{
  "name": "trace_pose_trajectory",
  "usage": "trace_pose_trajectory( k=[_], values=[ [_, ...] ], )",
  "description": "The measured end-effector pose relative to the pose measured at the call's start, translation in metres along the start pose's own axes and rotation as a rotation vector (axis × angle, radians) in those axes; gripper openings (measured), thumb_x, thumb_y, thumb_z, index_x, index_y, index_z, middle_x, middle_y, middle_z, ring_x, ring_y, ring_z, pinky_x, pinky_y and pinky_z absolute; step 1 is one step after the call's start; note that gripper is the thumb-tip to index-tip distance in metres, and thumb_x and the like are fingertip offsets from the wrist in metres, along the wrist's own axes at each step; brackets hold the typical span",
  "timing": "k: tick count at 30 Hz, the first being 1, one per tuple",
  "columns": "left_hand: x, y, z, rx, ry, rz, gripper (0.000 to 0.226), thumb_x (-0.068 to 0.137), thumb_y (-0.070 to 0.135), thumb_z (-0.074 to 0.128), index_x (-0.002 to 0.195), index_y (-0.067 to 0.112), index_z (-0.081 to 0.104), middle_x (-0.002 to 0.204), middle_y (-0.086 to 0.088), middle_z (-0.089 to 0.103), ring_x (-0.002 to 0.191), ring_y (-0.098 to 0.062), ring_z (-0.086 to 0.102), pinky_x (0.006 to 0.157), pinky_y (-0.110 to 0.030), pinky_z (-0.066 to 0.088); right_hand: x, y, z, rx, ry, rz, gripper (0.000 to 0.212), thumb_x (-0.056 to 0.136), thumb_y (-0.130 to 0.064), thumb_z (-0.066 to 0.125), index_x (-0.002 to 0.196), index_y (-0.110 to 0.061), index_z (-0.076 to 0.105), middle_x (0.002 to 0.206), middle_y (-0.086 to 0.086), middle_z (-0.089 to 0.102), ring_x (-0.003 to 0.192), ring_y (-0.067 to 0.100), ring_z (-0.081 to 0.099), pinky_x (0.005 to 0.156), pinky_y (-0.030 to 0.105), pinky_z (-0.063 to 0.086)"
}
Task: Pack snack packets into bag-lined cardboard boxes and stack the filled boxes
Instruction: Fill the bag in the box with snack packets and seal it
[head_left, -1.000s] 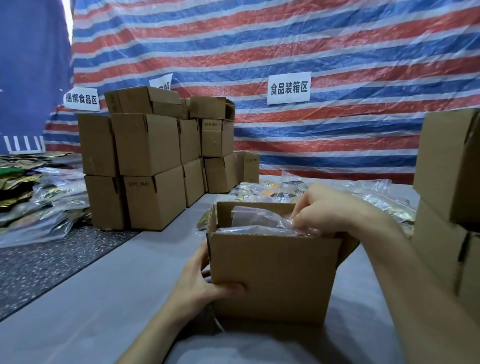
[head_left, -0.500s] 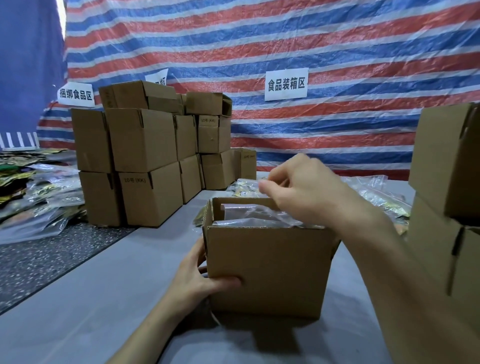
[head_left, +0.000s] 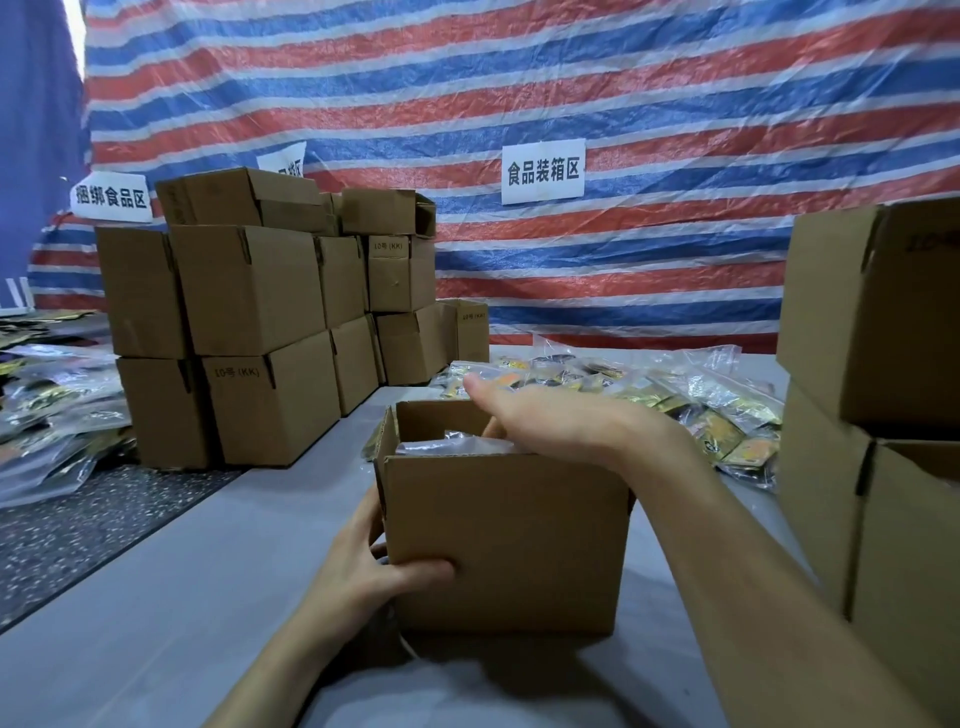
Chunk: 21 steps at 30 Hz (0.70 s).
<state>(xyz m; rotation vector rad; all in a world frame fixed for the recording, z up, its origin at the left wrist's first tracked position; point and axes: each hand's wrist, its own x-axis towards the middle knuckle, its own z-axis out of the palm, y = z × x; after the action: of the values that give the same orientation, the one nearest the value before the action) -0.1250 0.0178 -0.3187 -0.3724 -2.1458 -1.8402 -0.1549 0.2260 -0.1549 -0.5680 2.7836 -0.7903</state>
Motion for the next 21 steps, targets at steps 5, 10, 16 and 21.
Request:
trace_pose_trajectory(
  k=[5,10,16,21],
  values=[
    [0.001,0.002,0.001,-0.043,-0.016,-0.016,0.098,0.038,0.036,0.093,0.129,0.026,0.06,0.116,0.007,0.074,0.103,-0.011,0.071,0.078,-0.021,0.058,-0.022,0.005,-0.019,-0.066,0.36,-0.233,0.051,0.097,-0.065,0.045,0.101,-0.024,0.075,0.091,-0.007,0.073,0.084,0.011,0.069,0.081,0.036,0.059],
    [0.0,0.006,0.002,-0.069,-0.01,-0.031,0.096,0.037,0.041,0.093,0.127,0.031,0.062,0.115,0.012,0.074,0.102,-0.008,0.071,0.075,-0.017,0.056,-0.033,0.029,-0.028,0.063,0.72,-0.174,0.038,0.095,-0.064,0.049,0.105,-0.032,0.068,0.104,-0.011,0.068,0.096,0.009,0.062,0.084,0.038,0.055],
    [-0.002,0.008,-0.002,-0.121,0.007,-0.042,0.093,0.036,0.049,0.097,0.122,0.03,0.066,0.114,0.008,0.076,0.103,-0.011,0.072,0.074,-0.021,0.06,-0.05,0.062,0.01,0.429,0.367,-0.146,0.073,0.075,-0.088,0.044,0.123,-0.036,0.06,0.124,-0.017,0.06,0.114,0.002,0.056,0.09,0.024,0.044],
    [-0.002,0.005,-0.001,-0.134,-0.008,-0.094,0.065,0.048,0.044,0.089,0.106,0.016,0.075,0.104,-0.004,0.079,0.093,-0.019,0.076,0.069,-0.02,0.059,-0.082,0.086,0.033,0.681,0.316,-0.178,0.1,0.061,-0.068,0.079,0.148,-0.053,0.034,0.149,-0.024,0.037,0.133,0.002,0.041,0.108,0.036,0.043]
  ],
)
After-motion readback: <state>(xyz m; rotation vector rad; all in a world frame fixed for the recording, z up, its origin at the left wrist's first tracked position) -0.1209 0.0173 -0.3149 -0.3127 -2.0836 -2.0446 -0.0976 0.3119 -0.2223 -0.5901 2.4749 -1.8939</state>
